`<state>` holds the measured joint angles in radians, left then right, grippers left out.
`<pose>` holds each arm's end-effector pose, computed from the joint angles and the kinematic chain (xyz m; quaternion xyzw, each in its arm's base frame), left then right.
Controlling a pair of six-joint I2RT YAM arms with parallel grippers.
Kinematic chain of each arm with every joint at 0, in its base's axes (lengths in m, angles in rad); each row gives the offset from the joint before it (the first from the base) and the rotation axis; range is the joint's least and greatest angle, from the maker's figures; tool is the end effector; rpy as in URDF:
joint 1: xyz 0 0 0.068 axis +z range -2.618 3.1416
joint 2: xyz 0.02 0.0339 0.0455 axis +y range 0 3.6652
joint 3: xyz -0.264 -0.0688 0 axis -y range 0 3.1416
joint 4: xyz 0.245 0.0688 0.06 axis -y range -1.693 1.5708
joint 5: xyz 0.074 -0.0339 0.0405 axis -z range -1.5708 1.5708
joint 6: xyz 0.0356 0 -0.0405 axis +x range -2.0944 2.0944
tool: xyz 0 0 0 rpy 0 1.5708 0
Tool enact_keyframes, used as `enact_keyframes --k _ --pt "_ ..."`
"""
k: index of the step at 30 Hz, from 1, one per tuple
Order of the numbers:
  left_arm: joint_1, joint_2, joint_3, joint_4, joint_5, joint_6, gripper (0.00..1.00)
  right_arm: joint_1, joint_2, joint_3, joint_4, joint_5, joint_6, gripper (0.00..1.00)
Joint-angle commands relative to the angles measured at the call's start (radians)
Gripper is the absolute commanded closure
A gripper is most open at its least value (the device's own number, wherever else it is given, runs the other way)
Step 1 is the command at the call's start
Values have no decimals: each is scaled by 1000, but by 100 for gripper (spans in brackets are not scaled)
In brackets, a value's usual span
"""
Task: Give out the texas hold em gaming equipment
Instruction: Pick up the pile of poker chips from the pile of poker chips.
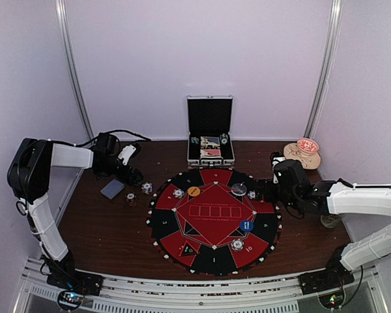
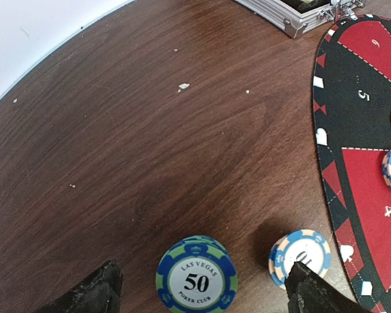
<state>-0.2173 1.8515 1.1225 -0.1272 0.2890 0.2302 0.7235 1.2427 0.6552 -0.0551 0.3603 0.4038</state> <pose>0.3754 -0.0933 0.1670 0.2548 0.8928 -0.1327 0.3470 0.2017 0.1614 0.2132 -0.0609 0.8813 0.0998 0.4579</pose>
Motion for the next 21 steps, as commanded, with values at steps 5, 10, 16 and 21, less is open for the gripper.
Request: enact_keyframes --k 5,10,16,21 --pt "17 20 32 57 -16 3 14 5 -11 -7 14 11 0 0" --pt "22 39 41 61 -17 3 18 5 -8 -7 14 11 0 0" --pt "23 45 43 60 -16 2 23 5 -9 -8 14 12 -2 0" --pt "22 59 51 44 -16 4 24 7 -11 -8 12 11 -1 0"
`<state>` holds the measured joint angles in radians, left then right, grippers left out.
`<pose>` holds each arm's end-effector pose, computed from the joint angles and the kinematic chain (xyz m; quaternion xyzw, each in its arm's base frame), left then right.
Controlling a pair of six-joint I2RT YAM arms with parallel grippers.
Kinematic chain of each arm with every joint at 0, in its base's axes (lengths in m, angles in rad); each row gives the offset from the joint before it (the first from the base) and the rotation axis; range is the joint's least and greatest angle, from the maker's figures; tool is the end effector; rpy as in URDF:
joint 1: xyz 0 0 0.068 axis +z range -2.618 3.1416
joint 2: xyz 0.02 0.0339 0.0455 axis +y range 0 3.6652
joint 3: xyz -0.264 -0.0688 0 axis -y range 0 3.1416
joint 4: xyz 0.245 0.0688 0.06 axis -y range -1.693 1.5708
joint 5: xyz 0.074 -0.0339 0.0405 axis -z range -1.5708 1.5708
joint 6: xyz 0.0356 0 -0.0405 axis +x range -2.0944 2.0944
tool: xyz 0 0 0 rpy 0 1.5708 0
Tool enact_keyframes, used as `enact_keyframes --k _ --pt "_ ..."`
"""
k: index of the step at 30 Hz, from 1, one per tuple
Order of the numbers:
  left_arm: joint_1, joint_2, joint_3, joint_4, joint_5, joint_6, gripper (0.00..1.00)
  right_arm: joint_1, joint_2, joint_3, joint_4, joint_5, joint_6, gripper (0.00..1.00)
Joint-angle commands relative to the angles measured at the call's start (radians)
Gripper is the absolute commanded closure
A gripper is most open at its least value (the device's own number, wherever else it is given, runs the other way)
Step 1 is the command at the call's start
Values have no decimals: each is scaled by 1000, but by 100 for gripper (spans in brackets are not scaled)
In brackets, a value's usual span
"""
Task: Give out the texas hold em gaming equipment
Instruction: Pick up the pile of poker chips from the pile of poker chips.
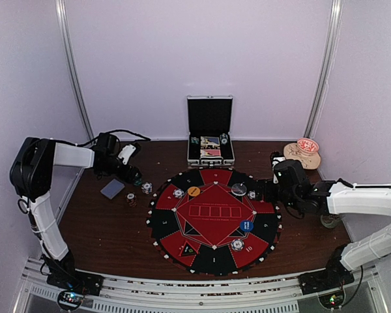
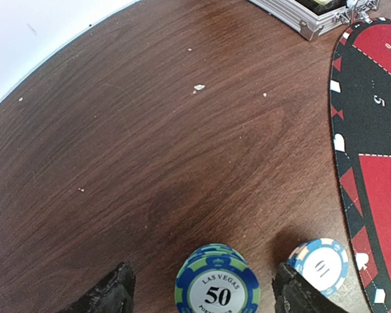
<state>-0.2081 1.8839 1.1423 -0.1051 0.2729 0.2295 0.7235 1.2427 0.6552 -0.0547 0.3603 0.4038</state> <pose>0.3837 -0.0908 0.1623 0.2481 0.8939 -0.1234 0.3522 0.2017 0.1614 0.2133 -0.0608 0.8812 0.0999 0.4580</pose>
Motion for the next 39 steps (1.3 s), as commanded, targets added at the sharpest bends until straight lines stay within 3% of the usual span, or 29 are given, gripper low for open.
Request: enact_keyframes --k 1,12,23,30,39 --pt "14 29 32 19 0 5 24 6 -12 -7 12 11 -2 0" --pt "15 35 37 1 4 11 33 7 -15 -9 12 9 -3 0" --pt "15 31 33 -14 28 21 48 7 -22 -9 10 10 -5 0" --pt "15 12 26 -18 48 18 69 7 -29 -10 8 13 -7 0" --pt "15 -40 -1 2 55 13 74 7 -29 -9 9 13 -8 0"
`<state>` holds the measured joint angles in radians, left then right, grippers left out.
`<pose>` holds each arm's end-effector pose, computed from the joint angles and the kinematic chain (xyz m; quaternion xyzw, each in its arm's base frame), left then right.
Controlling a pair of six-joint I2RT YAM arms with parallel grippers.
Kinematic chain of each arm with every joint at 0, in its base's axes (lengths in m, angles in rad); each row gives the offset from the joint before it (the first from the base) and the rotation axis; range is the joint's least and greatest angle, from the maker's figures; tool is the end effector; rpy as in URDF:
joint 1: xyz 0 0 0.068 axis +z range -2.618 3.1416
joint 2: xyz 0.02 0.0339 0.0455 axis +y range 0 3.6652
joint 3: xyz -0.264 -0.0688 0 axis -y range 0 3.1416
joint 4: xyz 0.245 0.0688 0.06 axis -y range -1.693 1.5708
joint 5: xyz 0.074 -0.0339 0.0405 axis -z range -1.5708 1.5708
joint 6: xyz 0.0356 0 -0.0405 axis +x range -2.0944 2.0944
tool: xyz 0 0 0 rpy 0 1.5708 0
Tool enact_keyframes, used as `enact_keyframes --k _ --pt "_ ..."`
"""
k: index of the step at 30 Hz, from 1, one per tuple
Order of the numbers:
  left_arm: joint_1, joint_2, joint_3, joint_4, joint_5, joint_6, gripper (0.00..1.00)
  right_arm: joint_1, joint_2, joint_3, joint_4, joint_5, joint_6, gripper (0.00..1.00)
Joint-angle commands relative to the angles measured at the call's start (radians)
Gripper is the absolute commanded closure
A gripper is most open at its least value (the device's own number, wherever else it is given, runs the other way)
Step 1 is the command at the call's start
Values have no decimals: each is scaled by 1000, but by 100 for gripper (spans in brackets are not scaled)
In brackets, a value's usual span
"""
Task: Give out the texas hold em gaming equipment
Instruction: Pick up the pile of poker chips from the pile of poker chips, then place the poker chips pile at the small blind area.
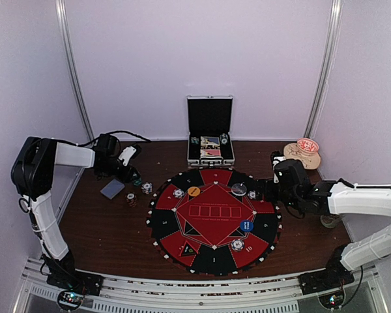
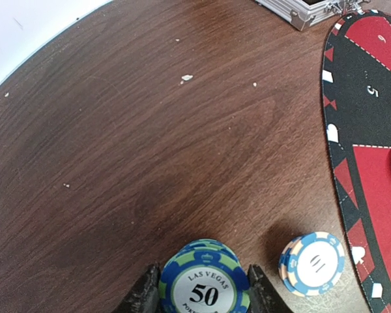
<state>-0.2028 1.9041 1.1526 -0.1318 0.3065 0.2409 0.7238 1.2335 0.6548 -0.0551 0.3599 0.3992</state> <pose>0.3846 -0.0900 0.1561 0.2549 0.8963 -0.1373 0.3357 0.2009 0.1608 0.2153 -0.0621 0.8794 0.1014 0.4611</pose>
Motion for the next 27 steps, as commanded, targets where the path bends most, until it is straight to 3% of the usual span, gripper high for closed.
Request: enact_keyframes --k 1,9,16,27 --pt "10 -70 -16 31 22 1 74 6 -21 -10 8 14 -3 0" --pt "10 -150 -39 16 62 20 78 6 -26 -11 9 18 -2 0" --pt "-22 -260 -61 -39 178 49 78 7 -39 -25 23 48 10 0" --pt "-417 -327 -60 -99 114 110 78 1 -64 -40 15 154 43 0"
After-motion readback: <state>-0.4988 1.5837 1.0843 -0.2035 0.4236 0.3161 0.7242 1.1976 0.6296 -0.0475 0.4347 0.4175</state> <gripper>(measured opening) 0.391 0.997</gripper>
